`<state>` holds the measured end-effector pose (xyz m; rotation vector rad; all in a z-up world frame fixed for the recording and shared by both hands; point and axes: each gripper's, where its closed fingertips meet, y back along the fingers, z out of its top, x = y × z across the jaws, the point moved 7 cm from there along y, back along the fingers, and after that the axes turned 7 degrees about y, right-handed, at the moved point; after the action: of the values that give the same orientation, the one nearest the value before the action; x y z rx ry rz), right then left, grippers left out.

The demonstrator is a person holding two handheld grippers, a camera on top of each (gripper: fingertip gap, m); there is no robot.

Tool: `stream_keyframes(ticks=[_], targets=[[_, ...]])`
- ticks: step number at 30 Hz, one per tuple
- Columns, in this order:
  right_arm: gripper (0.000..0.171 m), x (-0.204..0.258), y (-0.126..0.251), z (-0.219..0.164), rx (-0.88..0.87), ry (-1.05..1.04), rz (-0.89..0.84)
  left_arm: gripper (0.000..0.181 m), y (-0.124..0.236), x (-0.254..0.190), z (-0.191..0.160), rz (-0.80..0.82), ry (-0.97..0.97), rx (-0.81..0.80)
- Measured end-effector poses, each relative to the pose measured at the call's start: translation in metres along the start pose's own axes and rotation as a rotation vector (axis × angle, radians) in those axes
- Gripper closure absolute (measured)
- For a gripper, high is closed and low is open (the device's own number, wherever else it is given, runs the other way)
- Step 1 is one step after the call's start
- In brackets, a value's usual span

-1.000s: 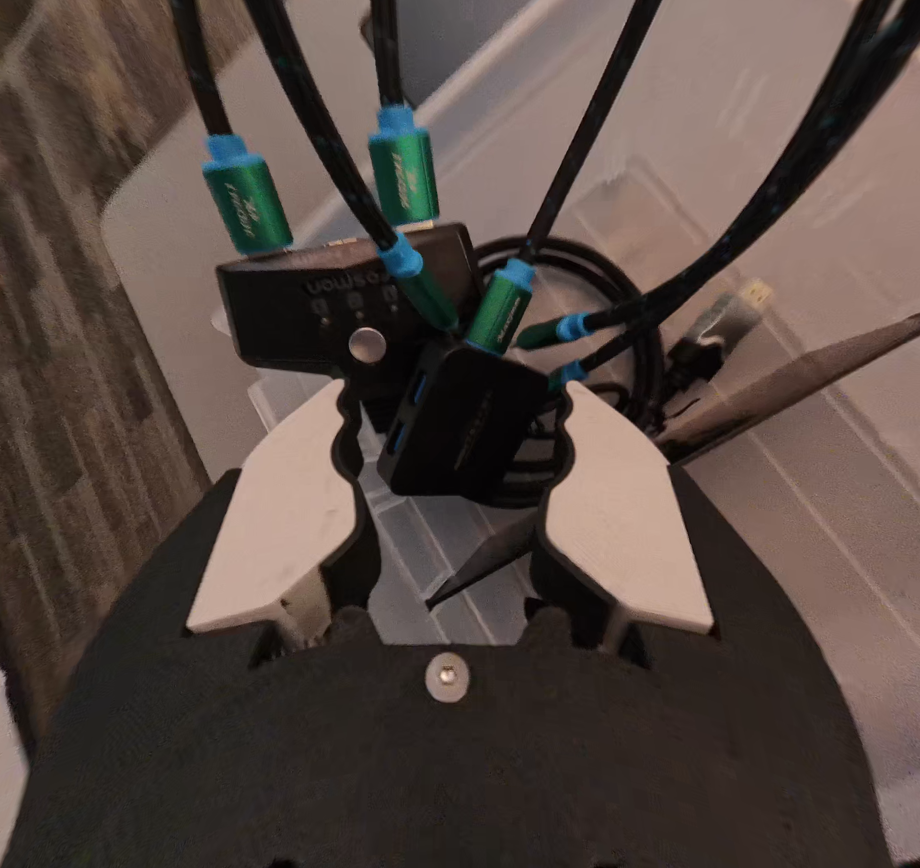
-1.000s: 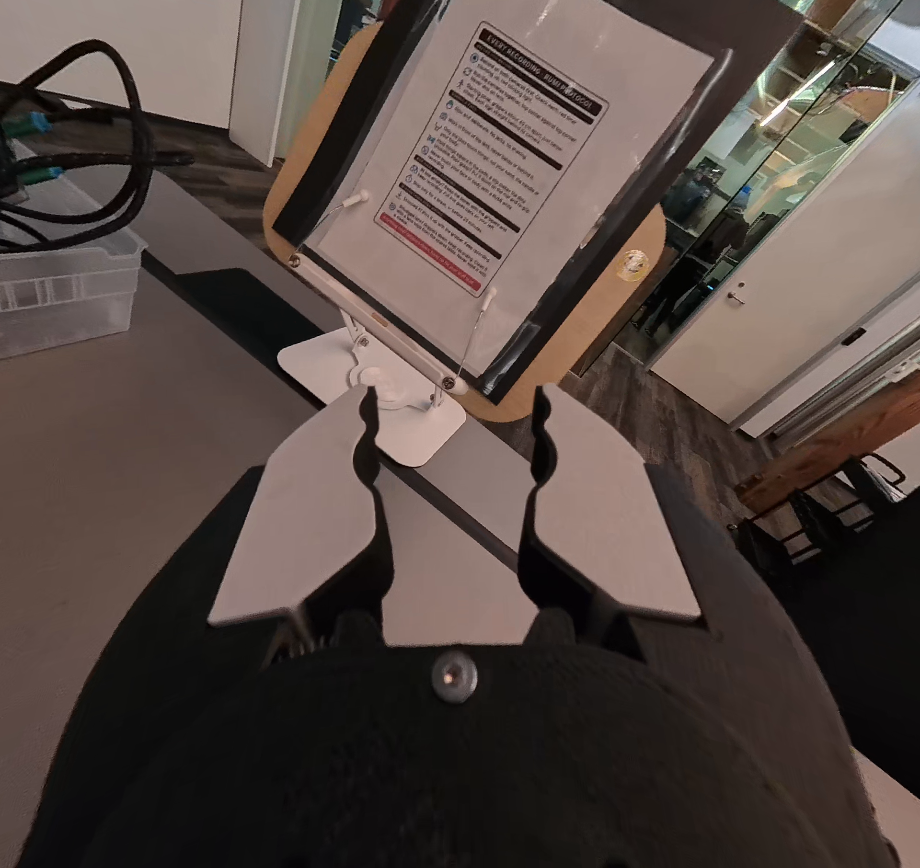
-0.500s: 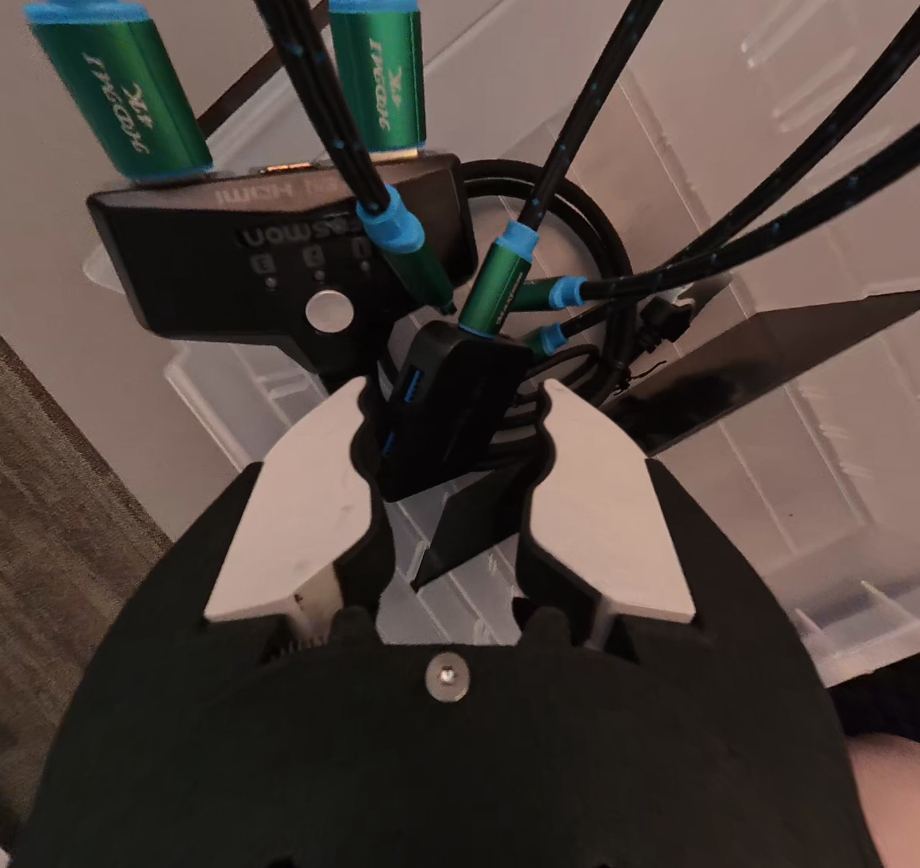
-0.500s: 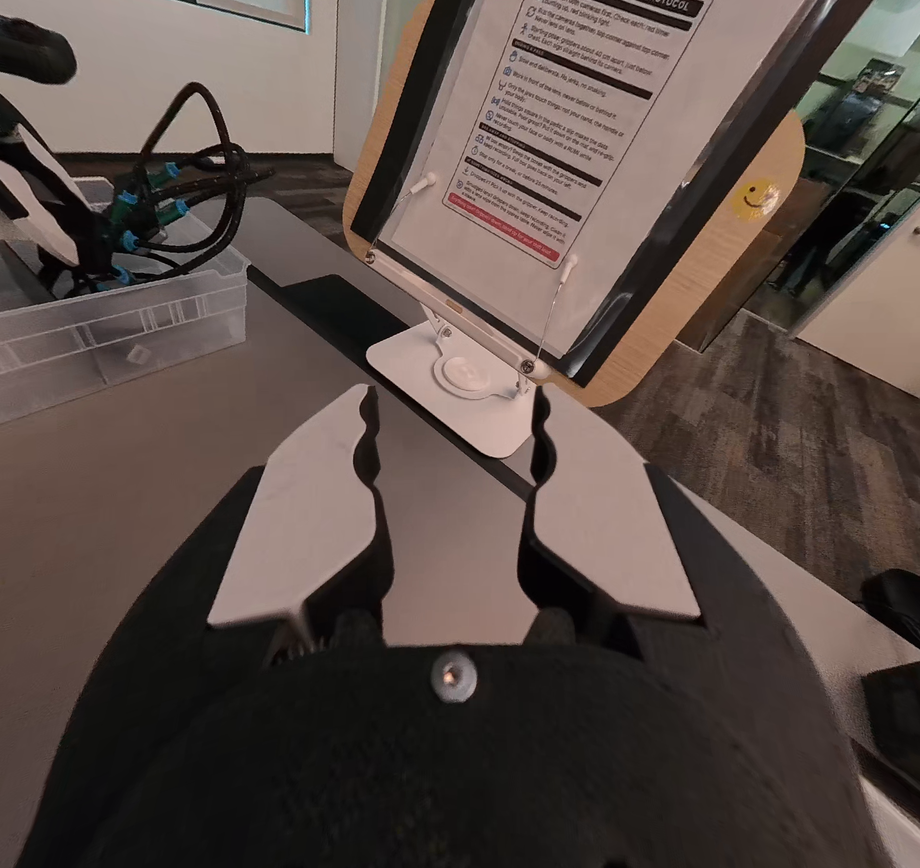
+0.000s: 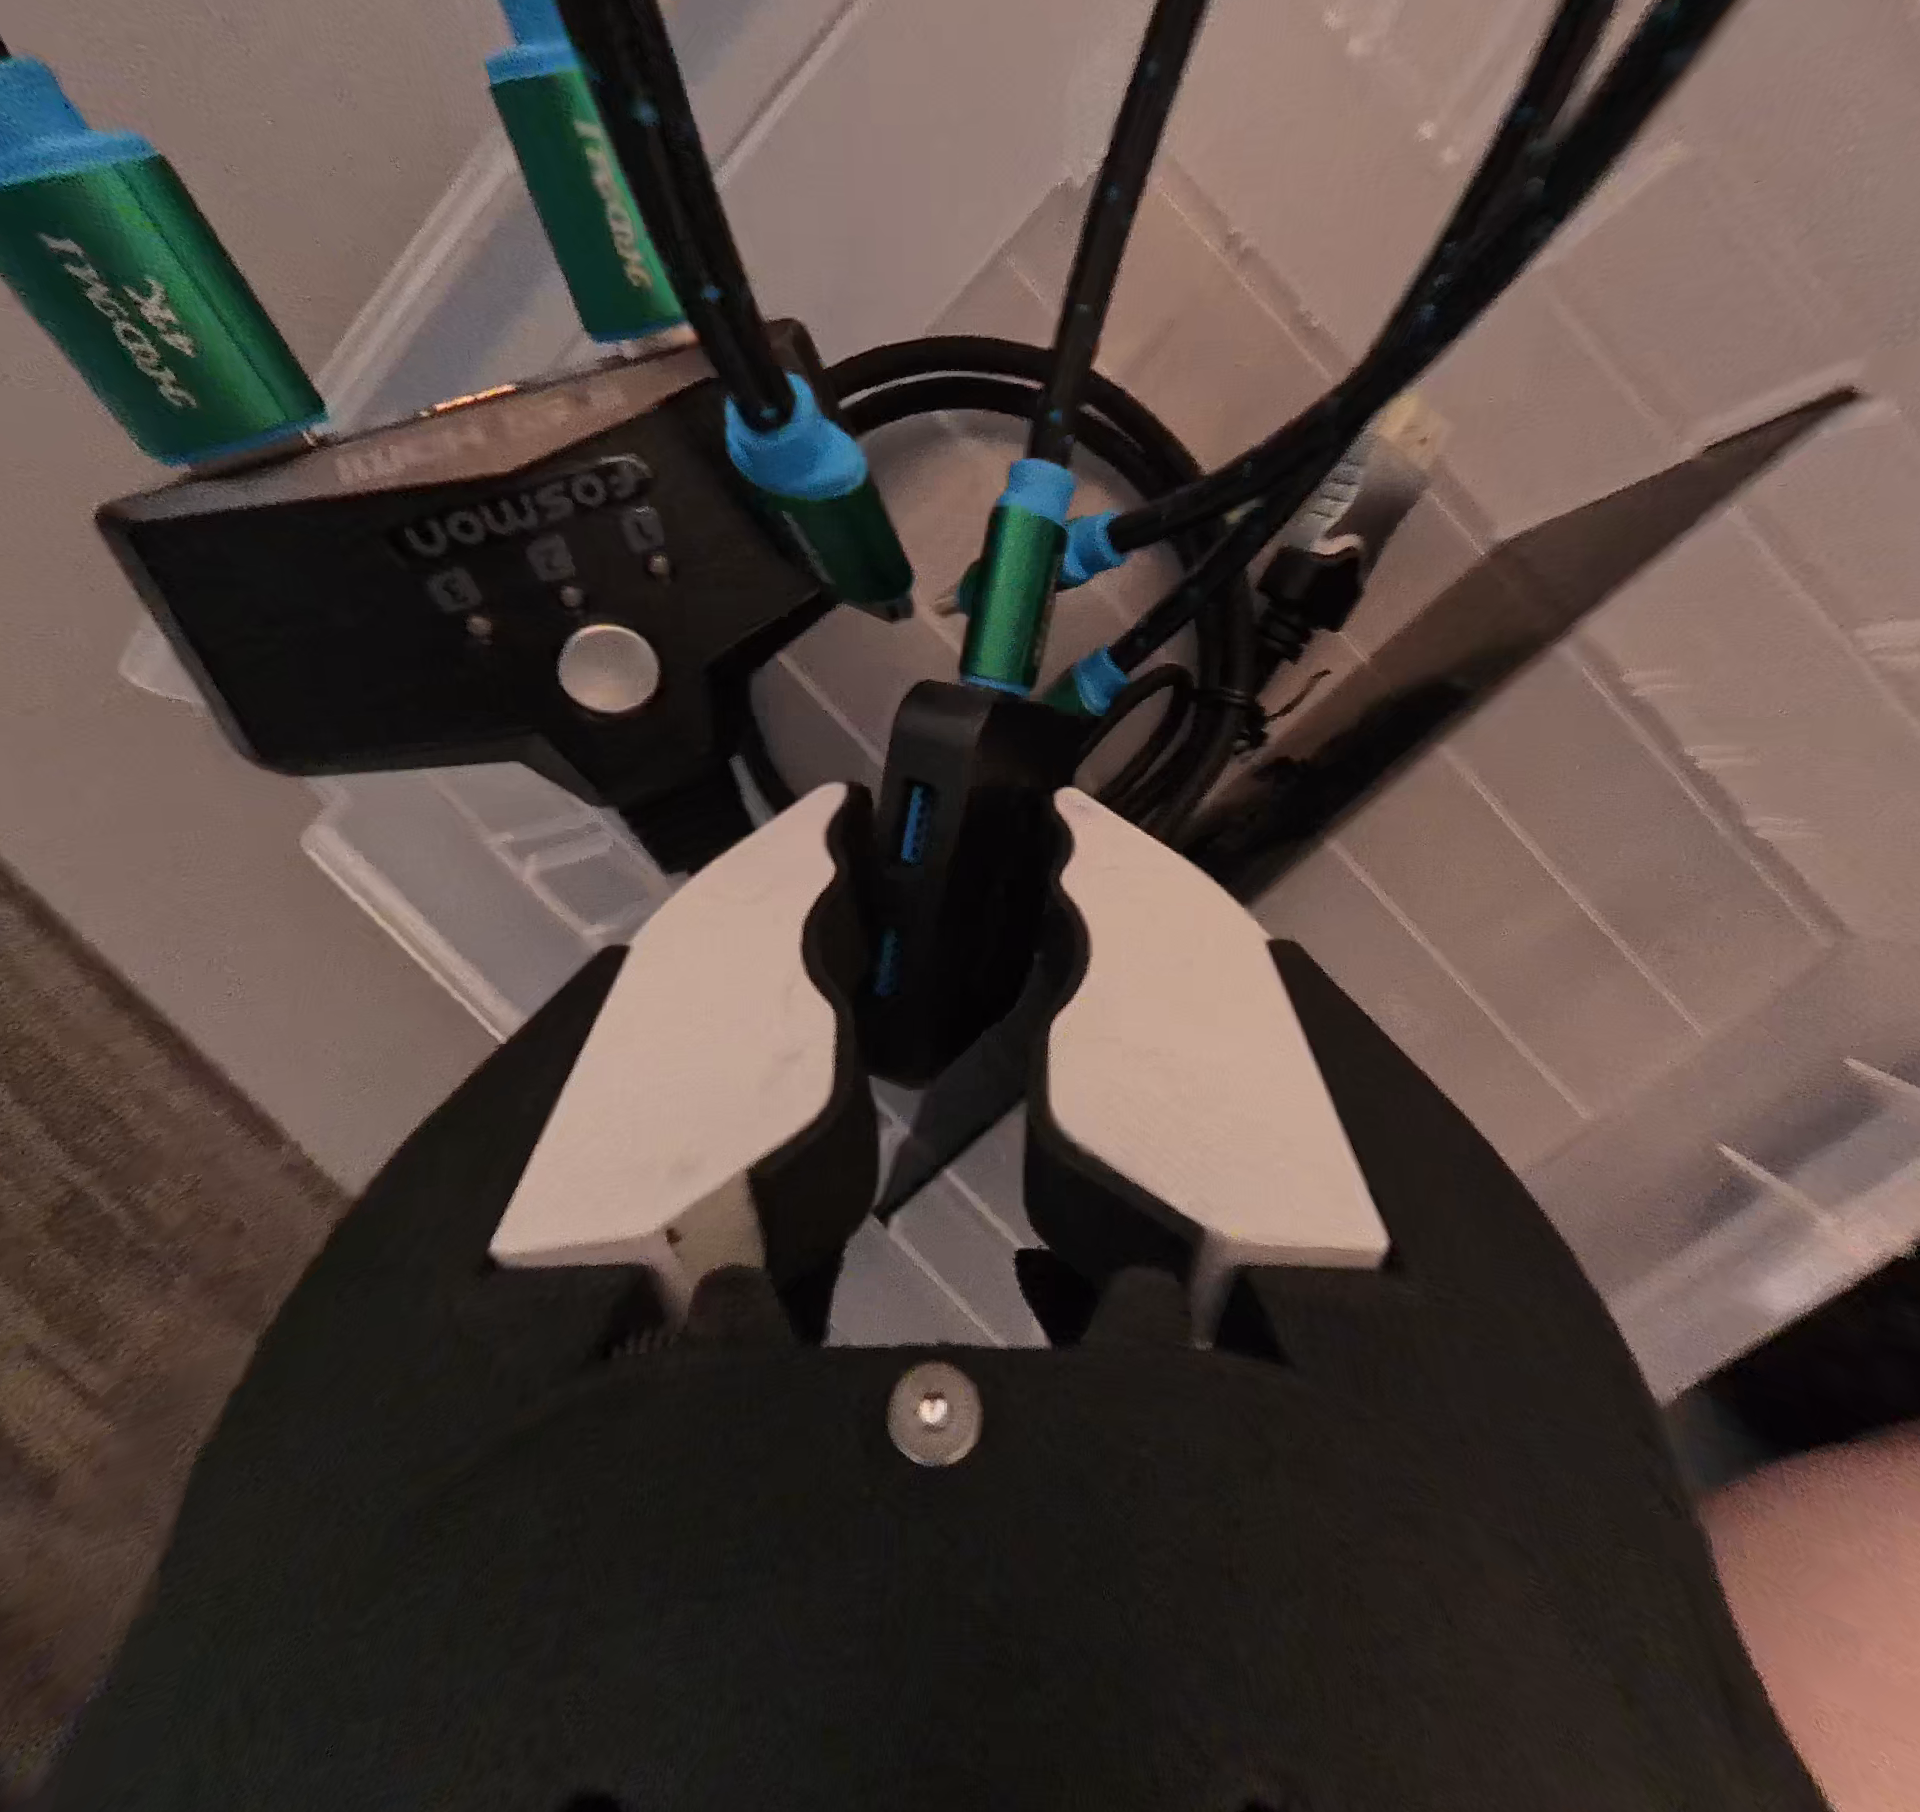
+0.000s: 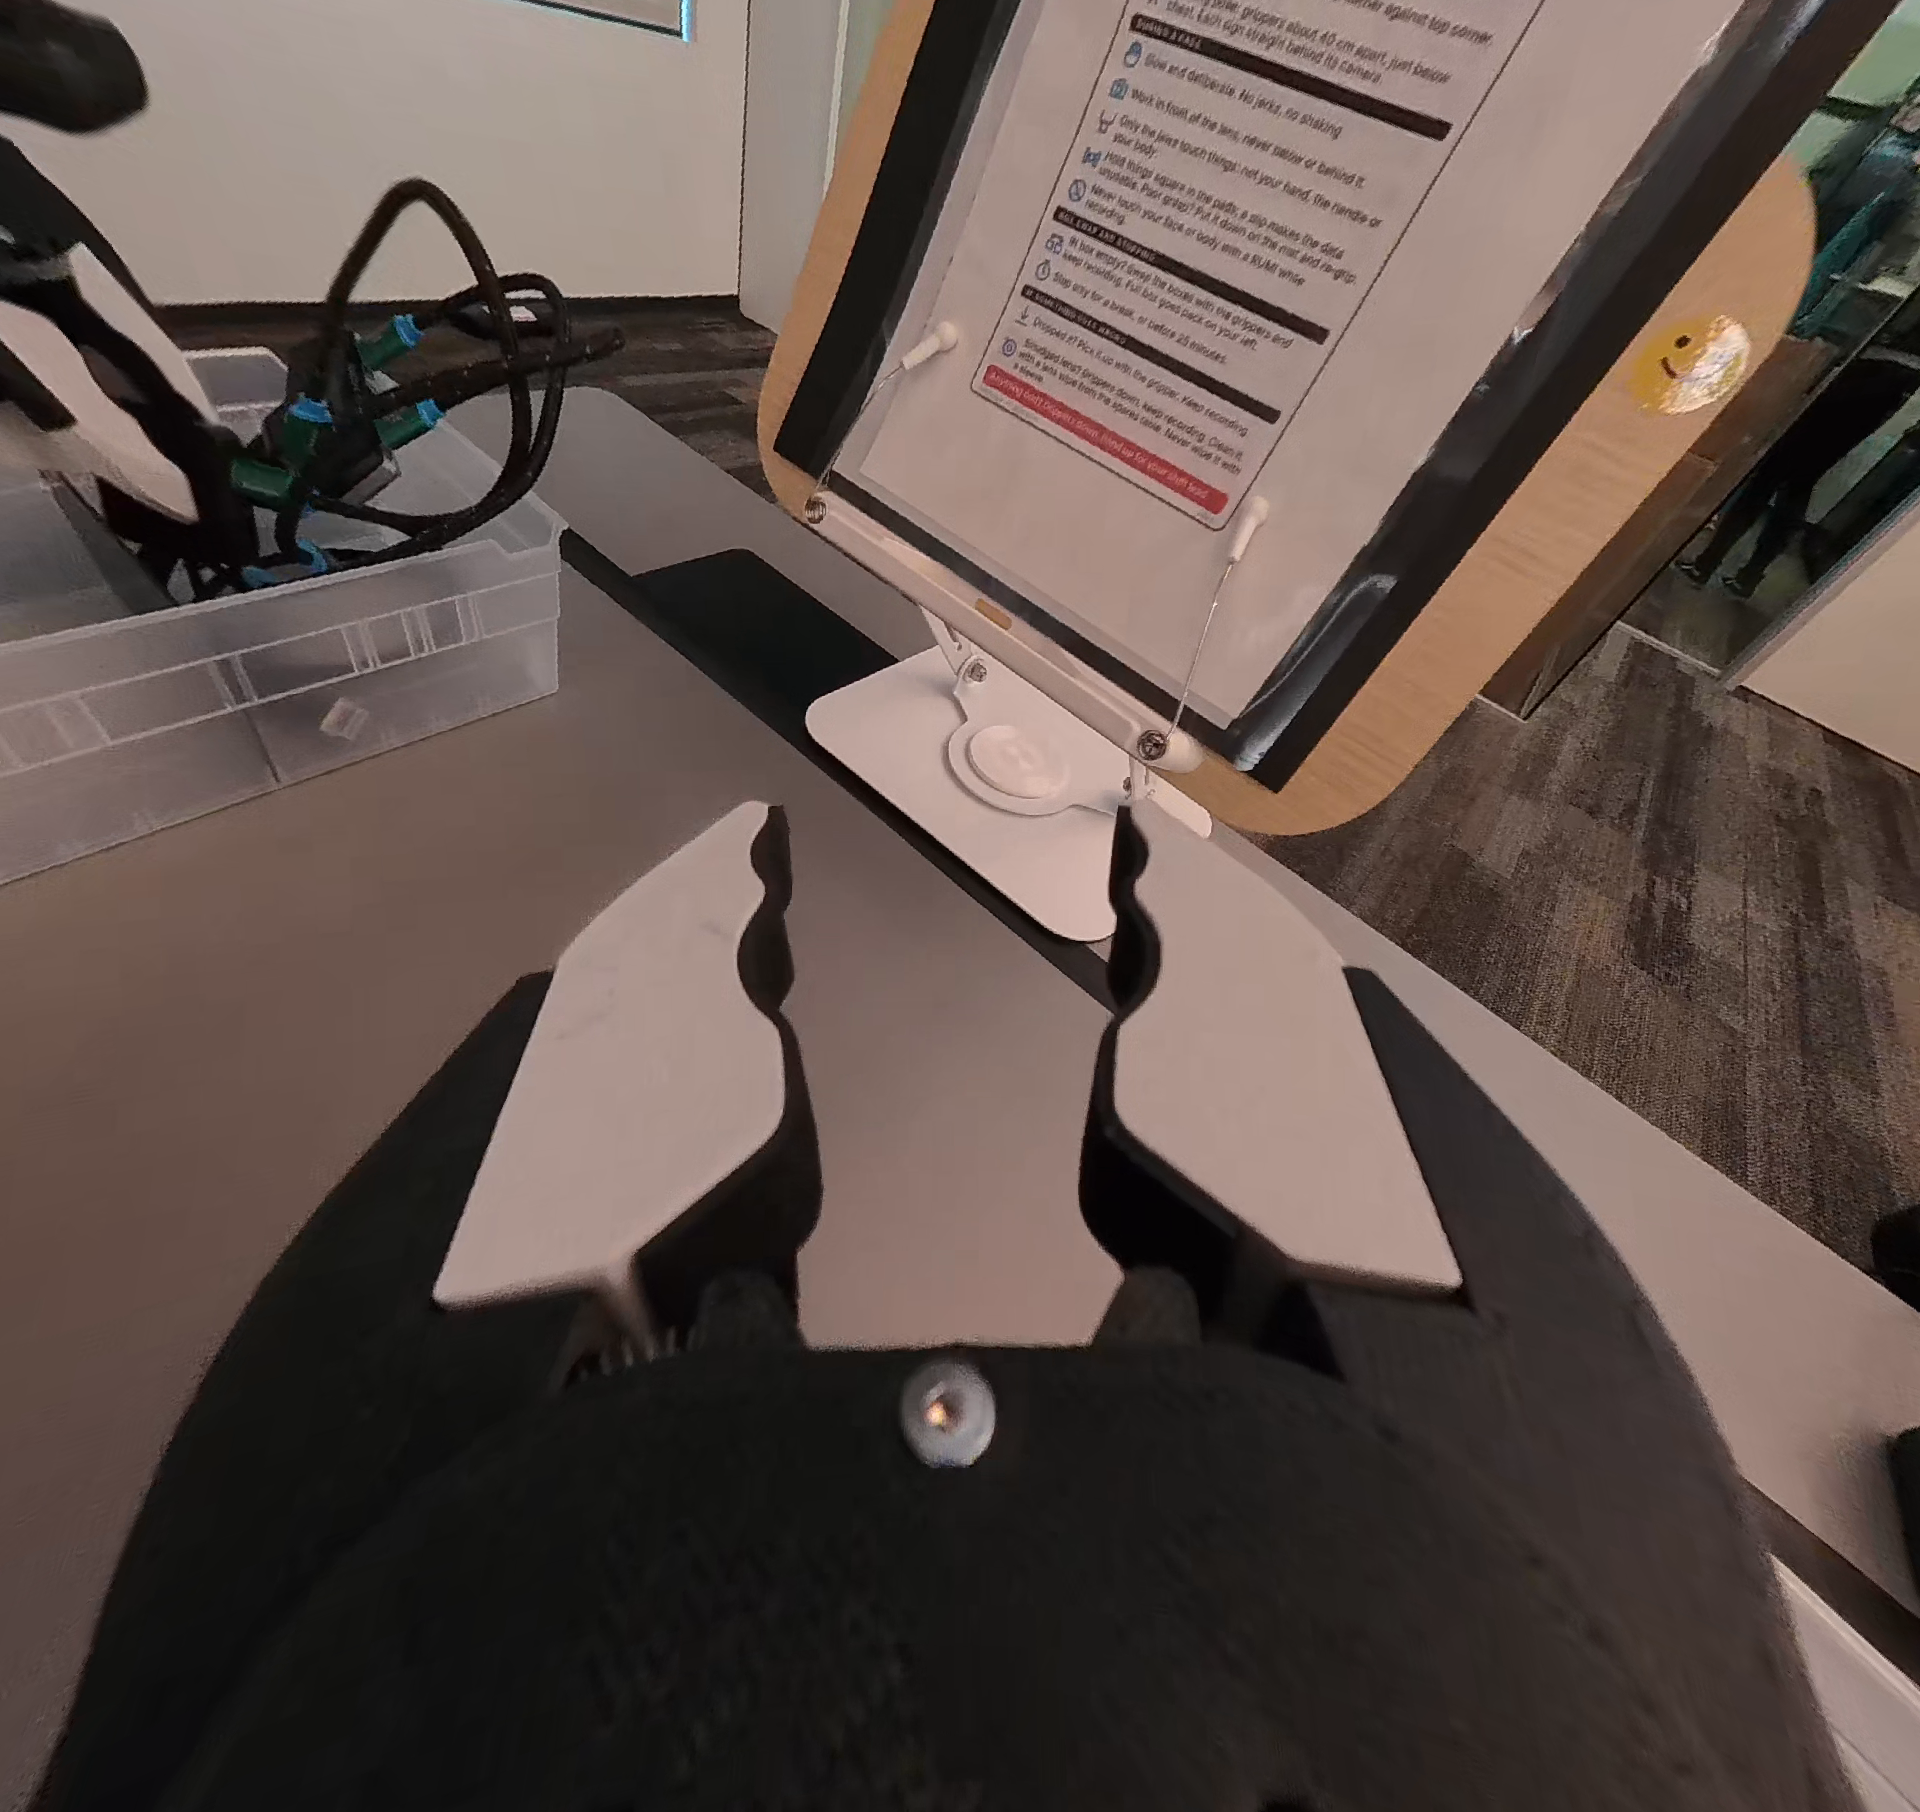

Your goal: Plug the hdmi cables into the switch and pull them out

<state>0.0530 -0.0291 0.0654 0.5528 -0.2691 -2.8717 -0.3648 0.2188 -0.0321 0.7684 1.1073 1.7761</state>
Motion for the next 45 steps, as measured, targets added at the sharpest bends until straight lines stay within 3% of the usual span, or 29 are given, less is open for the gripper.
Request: stream_keyframes(ticks=[2, 7, 8, 12, 15, 20, 27, 32, 37, 39, 41, 45], targets=[[0.112, 0.001, -0.002, -0.002, 0.008, 0.004, 0.007, 0.164, 0.01, -0.007, -0.004, -0.087, -0.003, -0.052], [0.112, 0.006, -0.007, -0.005, 0.028, 0.013, 0.026, 0.149, 0.007, -0.011, -0.008, -0.134, -0.013, -0.1], [0.112, 0.007, -0.008, -0.005, 0.032, 0.018, 0.029, 0.16, 0.006, -0.008, -0.008, -0.103, -0.011, -0.096], [0.112, 0.011, -0.009, -0.005, 0.049, 0.055, 0.029, 0.166, 0.01, -0.009, -0.001, -0.189, 0.071, -0.055], [0.112, 0.012, -0.008, -0.004, 0.053, 0.08, 0.02, 0.166, 0.022, -0.01, 0.004, -0.139, 0.077, -0.075], [0.113, 0.013, -0.006, -0.001, 0.031, 0.078, 0.031, 0.167, 0.083, -0.028, 0.012, -0.023, 0.074, -0.241], [0.114, 0.016, -0.007, 0.0, 0.026, 0.091, 0.04, 0.166, 0.181, -0.078, 0.005, 0.095, -0.012, -0.605], [0.118, 0.036, -0.003, 0.018, -0.119, 0.083, 0.141, 0.167, 0.205, -0.14, 0.03, -0.235, -0.193, -0.798], [0.124, 0.096, 0.02, 0.049, -0.497, 0.099, 0.631, 0.166, 0.181, -0.198, 0.075, -0.677, -0.24, -0.718], [0.131, 0.112, 0.03, 0.054, -0.591, 0.249, 0.629, 0.166, 0.164, -0.21, 0.091, -0.84, -0.194, -0.657], [0.15, 0.127, 0.038, 0.052, -0.59, 0.436, 0.633, 0.167, 0.144, -0.216, 0.103, -0.936, -0.147, -0.582], [0.149, 0.139, 0.04, 0.051, -0.524, 0.616, 0.546, 0.167, 0.112, -0.215, 0.116, -1.037, -0.059, -0.49]])
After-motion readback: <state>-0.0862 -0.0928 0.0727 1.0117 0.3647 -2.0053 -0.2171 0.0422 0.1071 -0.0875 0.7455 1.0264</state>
